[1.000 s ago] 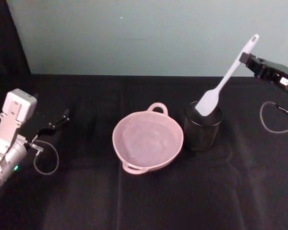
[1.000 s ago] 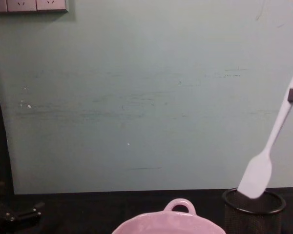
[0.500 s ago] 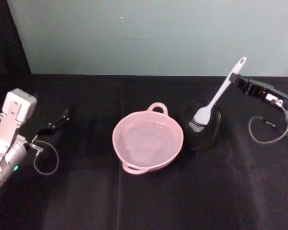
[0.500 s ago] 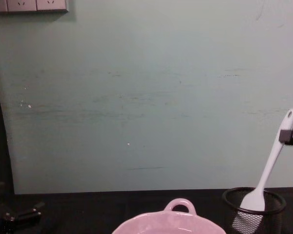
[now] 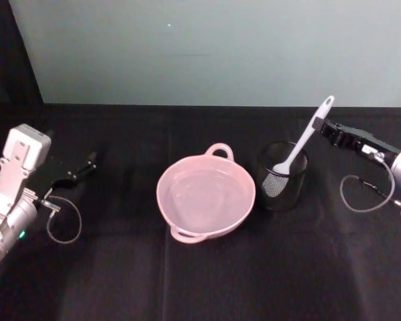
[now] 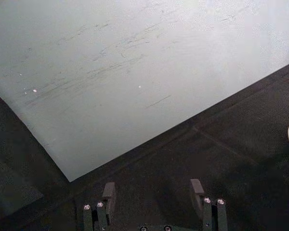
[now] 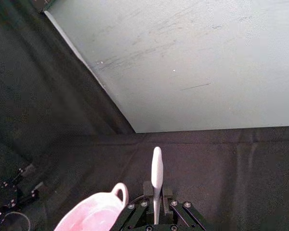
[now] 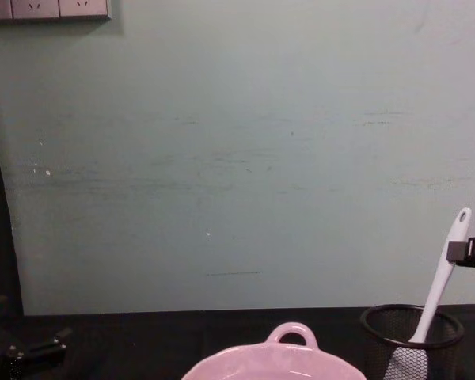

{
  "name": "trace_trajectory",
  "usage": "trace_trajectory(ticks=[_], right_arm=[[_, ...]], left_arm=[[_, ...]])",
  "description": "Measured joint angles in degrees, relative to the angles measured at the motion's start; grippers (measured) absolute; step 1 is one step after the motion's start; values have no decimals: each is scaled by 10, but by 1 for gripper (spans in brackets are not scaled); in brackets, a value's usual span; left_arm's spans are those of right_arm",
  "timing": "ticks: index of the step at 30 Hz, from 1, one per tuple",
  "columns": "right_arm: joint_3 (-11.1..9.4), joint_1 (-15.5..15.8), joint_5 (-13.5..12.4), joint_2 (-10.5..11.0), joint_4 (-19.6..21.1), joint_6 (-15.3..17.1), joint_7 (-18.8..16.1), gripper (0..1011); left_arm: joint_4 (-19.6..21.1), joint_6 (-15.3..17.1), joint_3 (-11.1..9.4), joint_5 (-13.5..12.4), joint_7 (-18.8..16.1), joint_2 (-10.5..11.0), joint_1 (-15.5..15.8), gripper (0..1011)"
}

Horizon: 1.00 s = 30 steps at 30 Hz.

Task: Use the one hand to pick up the spoon and stir the clear water in the bowl.

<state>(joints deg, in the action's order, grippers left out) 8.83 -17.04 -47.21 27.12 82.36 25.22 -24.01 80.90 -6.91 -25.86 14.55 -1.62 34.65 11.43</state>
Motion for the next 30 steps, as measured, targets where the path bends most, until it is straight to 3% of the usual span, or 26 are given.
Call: trace_trajectory(ticks=[30], right_arm=[[38, -18, -26, 16, -31, -27, -4, 109]], left_arm=[[0, 0, 0, 0, 0, 0, 0, 1011]])
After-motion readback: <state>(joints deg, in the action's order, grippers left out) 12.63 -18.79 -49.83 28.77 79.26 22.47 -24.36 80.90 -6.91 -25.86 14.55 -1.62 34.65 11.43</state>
